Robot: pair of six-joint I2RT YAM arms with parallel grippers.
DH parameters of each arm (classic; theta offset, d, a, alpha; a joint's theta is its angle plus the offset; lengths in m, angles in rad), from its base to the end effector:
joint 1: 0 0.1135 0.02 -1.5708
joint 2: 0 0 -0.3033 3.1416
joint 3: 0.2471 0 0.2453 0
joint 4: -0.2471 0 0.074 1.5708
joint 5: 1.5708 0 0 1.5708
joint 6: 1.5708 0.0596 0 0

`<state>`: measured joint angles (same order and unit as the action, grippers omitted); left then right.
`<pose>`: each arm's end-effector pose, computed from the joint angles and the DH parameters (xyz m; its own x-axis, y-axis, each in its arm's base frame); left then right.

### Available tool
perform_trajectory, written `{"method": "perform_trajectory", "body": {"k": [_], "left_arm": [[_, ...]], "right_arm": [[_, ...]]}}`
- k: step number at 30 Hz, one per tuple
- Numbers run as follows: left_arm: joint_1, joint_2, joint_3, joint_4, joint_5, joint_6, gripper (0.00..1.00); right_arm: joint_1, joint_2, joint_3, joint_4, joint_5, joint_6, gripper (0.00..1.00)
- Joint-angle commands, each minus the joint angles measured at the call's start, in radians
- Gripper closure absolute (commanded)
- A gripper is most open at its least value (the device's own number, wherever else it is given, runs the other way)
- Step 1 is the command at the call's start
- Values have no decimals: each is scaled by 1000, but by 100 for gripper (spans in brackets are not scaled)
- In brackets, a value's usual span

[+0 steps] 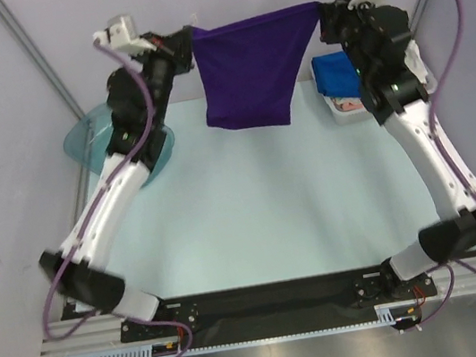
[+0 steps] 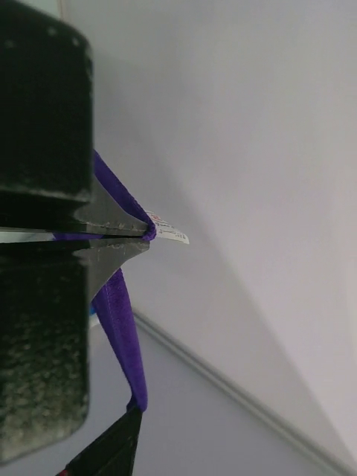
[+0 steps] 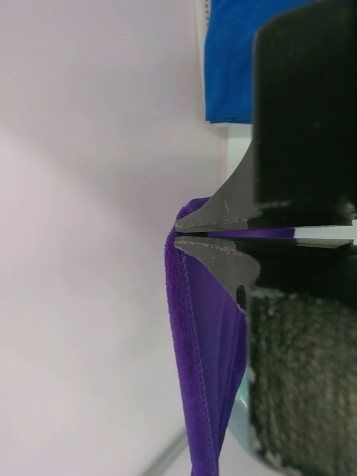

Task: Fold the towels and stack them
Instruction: Flatten out the crumpled towel

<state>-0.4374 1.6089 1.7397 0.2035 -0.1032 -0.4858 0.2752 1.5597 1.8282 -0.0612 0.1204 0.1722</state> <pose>0.3518 -0.1577 0.5508 0.1073 -0.5629 -0.8196 0.4334 0.7683 -0.4710 0.3487 0.0910 0.5651 0.1683 0.2243 -0.9599 -0.1883 0.9632 0.1920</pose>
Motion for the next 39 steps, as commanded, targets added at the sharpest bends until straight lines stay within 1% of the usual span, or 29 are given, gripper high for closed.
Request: {"method": "perform_trajectory", "body": {"k": [1, 2, 3, 4, 5, 6, 7, 8, 9, 12, 17, 21, 22, 24, 25, 26, 28, 29, 30, 31, 32, 33, 35, 36, 37, 38, 39], "left_arm": [[-63, -280, -150, 157, -82, 131, 100], [-92, -318, -187, 158, -92, 139, 100], [-109, -398, -221, 157, -99, 147, 100], [-124, -432, -277, 158, -113, 159, 100], [-157, -467, -301, 159, -122, 170, 100], [-175, -496, -316, 154, -127, 179, 100], [-188, -539, -331, 146, -138, 194, 100], [-214, -556, -333, 130, -142, 200, 100], [-221, -569, -335, 125, -141, 199, 100], [-241, -595, -298, 83, -135, 210, 100], [-242, -587, -253, 56, -150, 220, 100], [-235, -538, -267, 50, -211, 230, 100], [-227, -524, -288, 53, -211, 213, 100], [-184, -470, -313, 62, -195, 176, 100], [-143, -449, -340, 72, -175, 135, 100], [-118, -390, -351, 77, -156, 107, 100], [-49, -313, -368, 94, -103, 38, 100], [-32, -272, -368, 105, -90, 26, 100], [-17, -179, -358, 112, -79, 6, 100], [12, -132, -348, 128, -51, -5, 100], [26, -85, -338, 140, -41, -14, 100], [49, 19, -307, 149, -32, -28, 100], [74, 127, -261, 166, -16, -40, 100], [84, 178, -196, 160, -13, -49, 100], [104, 281, -159, 152, -9, -53, 100], [115, 328, -123, 148, -3, -57, 100], [124, 371, -47, 140, 2, -68, 100]], "right_arm": [[53, -228, -79, 86, 39, -95, 100], [96, -300, -125, 77, 47, -114, 100], [119, -332, -142, 66, 73, -132, 100], [139, -372, -161, 64, 79, -166, 100], [165, -404, -182, 64, 87, -171, 100], [208, -464, -204, 23, 102, -193, 100], [231, -490, -213, 15, 114, -203, 100], [249, -512, -216, 11, 123, -217, 100], [280, -548, -218, -8, 143, -221, 100], [312, -592, -189, -48, 151, -224, 100], [315, -592, -141, -75, 147, -220, 100], [312, -523, -158, -72, 171, -252, 100], [309, -506, -171, -68, 174, -261, 100], [257, -449, -234, -43, 139, -248, 100], [186, -400, -253, -34, 113, -203, 100], [145, -374, -294, -14, 37, -177, 100], [70, -302, -326, 26, -27, -102, 100], [14, -205, -328, 49, -74, -83, 100], [-10, -150, -310, 50, -93, -74, 100], [-28, -98, -296, 50, -105, -53, 100], [-60, 28, -281, 102, -149, -42, 100], [-74, 90, -230, 116, -168, -33, 100], [-97, 234, -134, 100, -212, 4, 100], [-109, 373, -31, 89, -225, 15, 100], [-116, 434, 33, 77, -232, 23, 100], [-119, 489, 90, 31, -246, 39, 100], [-123, 593, 144, 12, -254, 47, 100]]}}
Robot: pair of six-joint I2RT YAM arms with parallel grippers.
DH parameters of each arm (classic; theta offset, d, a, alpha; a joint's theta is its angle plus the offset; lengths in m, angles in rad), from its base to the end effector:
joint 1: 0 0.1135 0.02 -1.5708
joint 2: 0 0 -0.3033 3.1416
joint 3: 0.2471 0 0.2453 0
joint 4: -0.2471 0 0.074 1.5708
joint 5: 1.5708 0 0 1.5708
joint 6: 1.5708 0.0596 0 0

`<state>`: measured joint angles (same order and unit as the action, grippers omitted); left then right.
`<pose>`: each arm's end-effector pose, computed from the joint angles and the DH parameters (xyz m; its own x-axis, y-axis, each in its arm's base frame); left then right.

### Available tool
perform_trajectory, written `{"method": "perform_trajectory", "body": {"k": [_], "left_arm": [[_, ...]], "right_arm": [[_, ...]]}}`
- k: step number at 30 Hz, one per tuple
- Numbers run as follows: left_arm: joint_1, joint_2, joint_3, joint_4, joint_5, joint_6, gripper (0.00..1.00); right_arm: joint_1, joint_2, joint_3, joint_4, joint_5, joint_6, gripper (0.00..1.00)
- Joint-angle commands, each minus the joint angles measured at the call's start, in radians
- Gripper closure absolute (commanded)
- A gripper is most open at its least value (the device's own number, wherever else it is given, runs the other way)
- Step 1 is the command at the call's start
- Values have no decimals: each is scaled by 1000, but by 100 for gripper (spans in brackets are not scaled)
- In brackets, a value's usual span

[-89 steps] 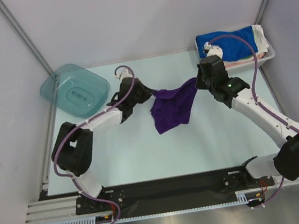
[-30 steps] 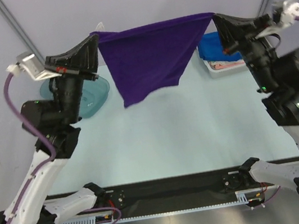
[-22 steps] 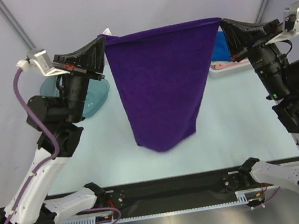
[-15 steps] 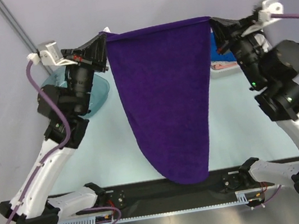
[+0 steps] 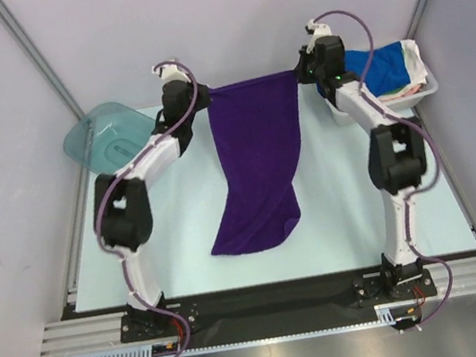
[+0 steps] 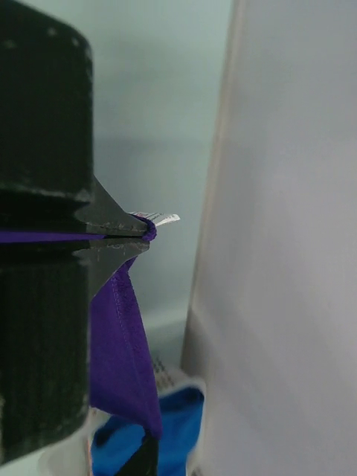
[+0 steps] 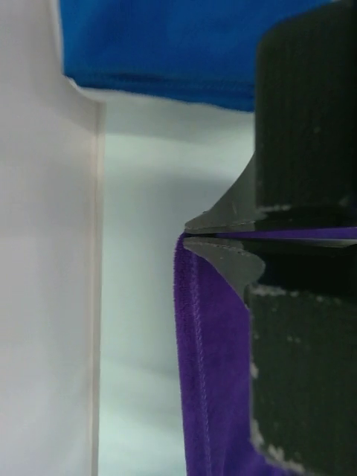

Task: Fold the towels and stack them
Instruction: Flatten out the crumpled towel

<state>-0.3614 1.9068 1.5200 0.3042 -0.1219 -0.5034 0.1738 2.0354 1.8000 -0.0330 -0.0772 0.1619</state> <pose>0.4662 -0.1685 0.3547 -0.1822 -0.4430 -0.8778 0.1709 0.8649 -0.4720 0.5211 0.0961 0.3521 -0.2974 0.1110 -0.9483 -0.2003 0.9639 0.1756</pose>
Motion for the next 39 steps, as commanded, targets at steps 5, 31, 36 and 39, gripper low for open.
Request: {"method": "perform_trajectory", "body": {"k": [5, 31, 36, 39], "left_arm": [[84, 264, 354, 9, 45, -63, 100], [121, 255, 336, -60, 42, -67, 100], [121, 172, 209, -42, 44, -83, 100], [122, 124, 137, -48, 59, -95, 100]], "right_arm": [[-30, 265, 387, -45, -73, 85, 100], [-43, 255, 374, -68, -98, 152, 100], [-42, 177, 240, -61, -110, 165, 100], [-40, 122, 175, -76, -113, 174, 100]]}}
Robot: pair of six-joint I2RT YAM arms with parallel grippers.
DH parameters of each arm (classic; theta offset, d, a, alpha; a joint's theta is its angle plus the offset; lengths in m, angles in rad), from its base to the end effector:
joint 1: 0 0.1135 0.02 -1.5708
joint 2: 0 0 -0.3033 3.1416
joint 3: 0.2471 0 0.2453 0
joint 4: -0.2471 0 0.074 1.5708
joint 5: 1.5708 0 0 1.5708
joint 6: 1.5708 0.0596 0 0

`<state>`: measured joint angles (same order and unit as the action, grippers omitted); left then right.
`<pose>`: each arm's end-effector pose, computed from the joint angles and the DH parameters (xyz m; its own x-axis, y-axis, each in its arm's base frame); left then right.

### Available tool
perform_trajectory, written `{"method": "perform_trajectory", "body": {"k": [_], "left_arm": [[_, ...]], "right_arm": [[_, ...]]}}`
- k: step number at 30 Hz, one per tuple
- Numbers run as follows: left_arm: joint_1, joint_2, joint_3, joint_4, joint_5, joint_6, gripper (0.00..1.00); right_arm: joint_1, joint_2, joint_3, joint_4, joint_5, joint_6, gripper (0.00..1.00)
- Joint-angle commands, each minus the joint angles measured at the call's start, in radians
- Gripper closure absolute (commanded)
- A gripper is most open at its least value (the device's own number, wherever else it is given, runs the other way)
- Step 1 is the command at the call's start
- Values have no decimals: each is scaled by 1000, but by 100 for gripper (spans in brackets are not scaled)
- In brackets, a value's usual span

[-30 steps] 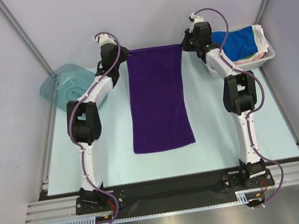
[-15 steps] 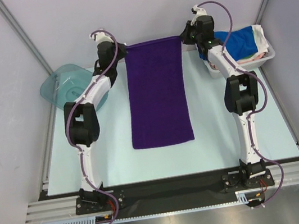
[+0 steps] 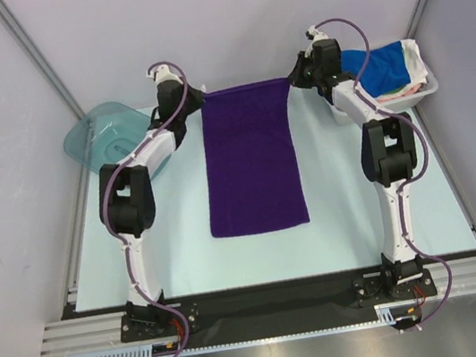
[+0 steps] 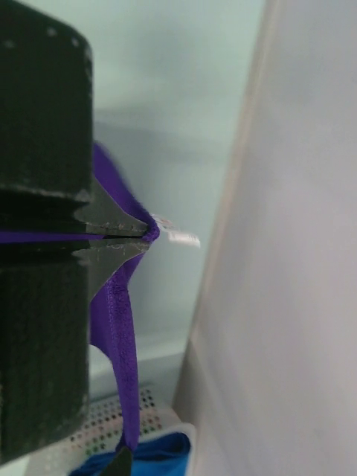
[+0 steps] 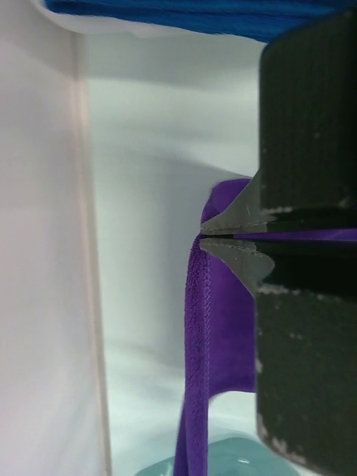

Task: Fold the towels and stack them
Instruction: Flatten out the crumpled towel, then fold the towel

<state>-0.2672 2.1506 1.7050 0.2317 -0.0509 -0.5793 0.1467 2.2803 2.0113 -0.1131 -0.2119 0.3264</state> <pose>0.5382 -0.1442 0.2905 -0.2894 -0.4876 -0.8237 0.0685 0.8478 -0.5259 0.5774 0.0980 0.2889 -0.4571 0.2493 -0.8538 -0.1999 0.9065 0.3718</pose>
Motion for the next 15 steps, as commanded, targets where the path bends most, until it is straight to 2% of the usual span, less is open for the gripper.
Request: {"method": "perform_trajectory", "body": {"k": [1, 15], "left_arm": [[28, -135, -68, 23, -10, -25, 100], [25, -391, -468, -46, 80, -83, 100]], "right_arm": [[-13, -137, -57, -2, 14, 14, 100], [45, -435, -526, -33, -15, 71, 100]]}}
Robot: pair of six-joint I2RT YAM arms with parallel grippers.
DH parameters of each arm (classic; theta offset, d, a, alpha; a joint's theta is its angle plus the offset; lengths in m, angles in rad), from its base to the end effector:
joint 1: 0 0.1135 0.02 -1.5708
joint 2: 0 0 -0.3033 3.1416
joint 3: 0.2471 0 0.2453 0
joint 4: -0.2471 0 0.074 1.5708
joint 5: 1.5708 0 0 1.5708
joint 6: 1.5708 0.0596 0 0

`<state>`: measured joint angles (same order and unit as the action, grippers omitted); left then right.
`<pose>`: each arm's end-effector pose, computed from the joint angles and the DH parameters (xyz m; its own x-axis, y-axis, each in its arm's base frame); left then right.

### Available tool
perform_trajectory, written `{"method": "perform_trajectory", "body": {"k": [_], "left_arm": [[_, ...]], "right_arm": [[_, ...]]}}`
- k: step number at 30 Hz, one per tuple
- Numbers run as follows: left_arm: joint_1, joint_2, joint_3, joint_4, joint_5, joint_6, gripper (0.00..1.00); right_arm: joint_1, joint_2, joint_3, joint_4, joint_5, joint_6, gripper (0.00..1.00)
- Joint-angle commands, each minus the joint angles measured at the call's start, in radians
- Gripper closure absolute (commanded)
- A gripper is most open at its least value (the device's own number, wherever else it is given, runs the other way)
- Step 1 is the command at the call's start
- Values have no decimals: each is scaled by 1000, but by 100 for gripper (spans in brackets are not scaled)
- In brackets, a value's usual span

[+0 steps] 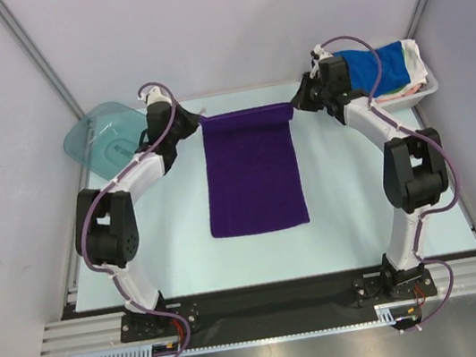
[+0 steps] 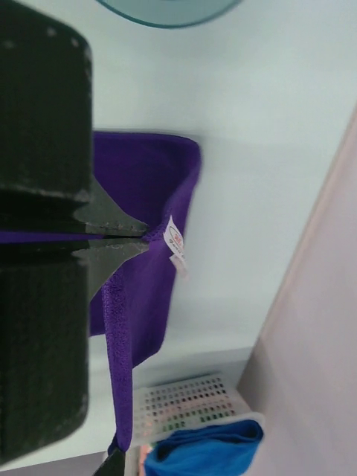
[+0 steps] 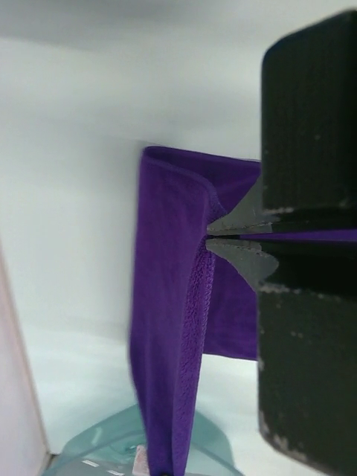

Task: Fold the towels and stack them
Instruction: Fold the towel

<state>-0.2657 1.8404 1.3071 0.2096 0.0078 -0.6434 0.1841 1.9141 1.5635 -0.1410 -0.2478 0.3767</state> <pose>0.4464 -0.1220 0.2941 -0.4074 -0.5109 -0.7570 0.0317 0.8205 -0.5707 0.4714 0.1027 0.3116 -0.5750 0.2557 -0.7772 -0.1920 0.8812 0.4320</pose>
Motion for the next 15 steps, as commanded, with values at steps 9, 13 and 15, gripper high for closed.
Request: {"method": "perform_trajectory", "body": {"k": [9, 13, 15], "left_arm": [[-30, -210, -314, -47, 49, -25, 100], [-44, -248, -388, -58, 57, -28, 100], [-53, -260, -425, -53, 70, -29, 100]], "right_arm": [[54, -187, -318, -46, 10, 83, 100], [74, -239, -394, -63, 30, 80, 100], [74, -268, -424, -63, 22, 82, 100]]}}
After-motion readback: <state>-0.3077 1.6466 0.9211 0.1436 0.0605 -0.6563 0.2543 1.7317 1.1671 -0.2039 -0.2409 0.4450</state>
